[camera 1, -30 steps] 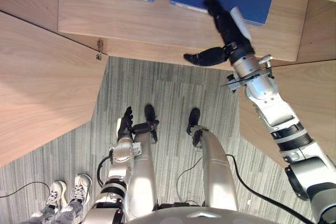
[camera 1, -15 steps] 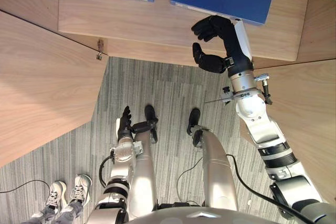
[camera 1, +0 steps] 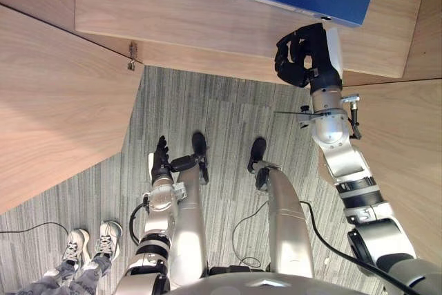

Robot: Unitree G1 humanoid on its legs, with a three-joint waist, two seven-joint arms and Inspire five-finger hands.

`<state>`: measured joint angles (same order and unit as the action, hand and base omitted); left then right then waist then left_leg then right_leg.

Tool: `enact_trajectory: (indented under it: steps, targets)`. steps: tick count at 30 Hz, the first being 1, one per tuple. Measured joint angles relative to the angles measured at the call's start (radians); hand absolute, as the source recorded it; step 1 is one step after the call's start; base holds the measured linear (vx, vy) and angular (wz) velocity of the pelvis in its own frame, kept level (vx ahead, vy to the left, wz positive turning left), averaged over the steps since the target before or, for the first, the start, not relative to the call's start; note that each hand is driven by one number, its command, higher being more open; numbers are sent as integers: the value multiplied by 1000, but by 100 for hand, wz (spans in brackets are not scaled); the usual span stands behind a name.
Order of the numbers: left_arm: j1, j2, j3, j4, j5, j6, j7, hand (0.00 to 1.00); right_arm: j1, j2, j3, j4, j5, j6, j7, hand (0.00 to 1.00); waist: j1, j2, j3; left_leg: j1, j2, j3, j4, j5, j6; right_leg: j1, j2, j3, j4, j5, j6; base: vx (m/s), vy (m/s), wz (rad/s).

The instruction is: Walk over to the cabinet, pick up the folder, carry it to the office cabinet, place the folder inside the office cabinet, then close the office cabinet door

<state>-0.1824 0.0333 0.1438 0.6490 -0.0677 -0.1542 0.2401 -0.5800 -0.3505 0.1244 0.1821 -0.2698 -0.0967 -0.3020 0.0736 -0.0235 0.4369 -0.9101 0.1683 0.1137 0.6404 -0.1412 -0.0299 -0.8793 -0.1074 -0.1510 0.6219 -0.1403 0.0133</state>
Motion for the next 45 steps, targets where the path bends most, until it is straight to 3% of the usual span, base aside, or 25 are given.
enact_trajectory:
  steps: [16, 27, 34, 37, 41, 45]
  targets:
    - [-3, 3, 8, -7, -46, -17, 25, 100, -354, -12, -25, 326, 196, 44, -22, 0, 8, 20, 13, -49, -29, -14, 1, 9, 10, -44, -31, -15, 21, -7, -2, 1, -3, 5]
    - [-3, 11, 3, -7, -60, -19, 37, 100, -497, -16, -22, 426, 203, 40, -22, 0, 1, 22, 13, -75, -41, -24, -19, 37, 11, -66, -45, -35, 19, 0, -4, -25, -18, 6]
    - [-11, -4, -1, -8, -78, -17, 41, 100, -511, 0, -42, 437, 322, 53, -72, 0, 3, 32, 9, -77, -41, -35, -18, 47, 8, -63, -44, -43, 23, 5, -8, -6, -17, 1]
    - [-17, -13, -1, -12, -78, -9, 41, 100, -444, 34, -104, 342, 374, 65, -106, 0, 6, 32, 9, -69, -40, -36, -6, 46, 9, -49, -43, -48, 22, 5, -8, 5, -4, 1]
    - [-12, -30, -1, -15, -76, 17, 38, 100, -161, 104, -104, 40, 387, 60, -127, 0, 1, 32, 9, -5, -29, -28, 17, 18, 15, 23, -37, -43, 21, -3, -6, 9, 13, -7]
    - [10, -32, -8, -18, -40, 28, 30, 100, 85, 190, -64, -103, 385, 12, -101, 0, -12, 32, 8, 84, -23, -8, 20, -11, 15, 108, -33, -28, 10, -13, 0, -16, 14, -12]
